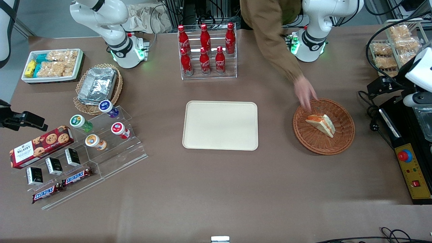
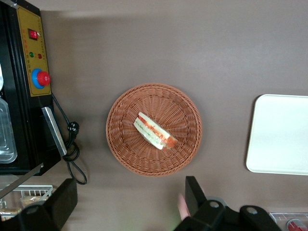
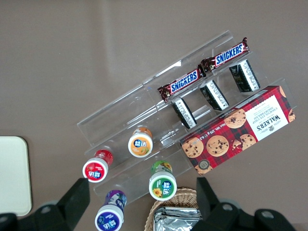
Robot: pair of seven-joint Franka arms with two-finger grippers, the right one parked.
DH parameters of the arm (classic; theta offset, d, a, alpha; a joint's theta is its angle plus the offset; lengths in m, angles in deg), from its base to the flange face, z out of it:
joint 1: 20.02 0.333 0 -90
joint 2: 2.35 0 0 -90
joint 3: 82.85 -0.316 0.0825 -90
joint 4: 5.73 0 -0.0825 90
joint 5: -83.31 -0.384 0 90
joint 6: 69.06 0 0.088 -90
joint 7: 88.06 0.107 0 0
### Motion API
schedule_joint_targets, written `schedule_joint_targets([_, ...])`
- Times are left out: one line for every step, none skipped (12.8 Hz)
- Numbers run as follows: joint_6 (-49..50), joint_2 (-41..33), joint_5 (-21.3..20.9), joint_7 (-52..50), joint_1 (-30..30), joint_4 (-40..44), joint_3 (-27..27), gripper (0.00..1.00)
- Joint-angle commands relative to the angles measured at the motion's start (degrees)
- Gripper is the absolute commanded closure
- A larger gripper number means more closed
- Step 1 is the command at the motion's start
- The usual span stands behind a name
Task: Place sandwich from basket to tray
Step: 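Move the left gripper down over the wrapped sandwich in the wicker basket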
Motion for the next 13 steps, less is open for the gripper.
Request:
schedule_joint_targets([0.68,1.29,0.61,-1.05,-0.18,1.62,-0.80,0.00])
schedule_joint_targets([0.68,1.47,0.09,-2.79,-0.44,1.27,-0.71,0.00])
schedule_joint_targets([0.68,1.82,0.60,-14.04,-0.61,0.14,-0.53,0.00])
schedule_joint_targets([-0.89,1.30,0.96,-27.11,-0.96,-3.70,-0.18,0.00])
schedule_joint_targets([-4.04,-0.10,0.87,-32.90,-1.32,-8.79,0.60,0.00])
schedule_joint_targets([-8.94,-3.25,0.35,-36.00,-1.32,-16.76,1.83,0.00])
schedule_joint_targets([-14.82,-6.41,0.26,-39.25,-1.32,-24.41,1.84,0.00])
schedule_joint_targets([-20.10,-8.10,0.17,-42.16,-1.06,-31.79,1.76,0.00])
schedule_joint_targets([-28.25,-9.07,0.08,-44.10,-1.06,-38.30,1.75,0.00])
schedule_joint_targets([-32.16,-8.30,0.08,-47.51,-1.06,-40.98,1.75,0.00])
schedule_joint_targets([-33.85,-6.20,-0.01,-50.51,-1.06,-42.14,1.75,0.00])
schedule_joint_targets([-38.04,-5.40,-0.01,-51.49,-1.06,-44.93,1.75,0.00])
schedule_joint_targets([-44.70,-5.39,0.17,-51.68,-0.88,-49.22,1.58,0.00])
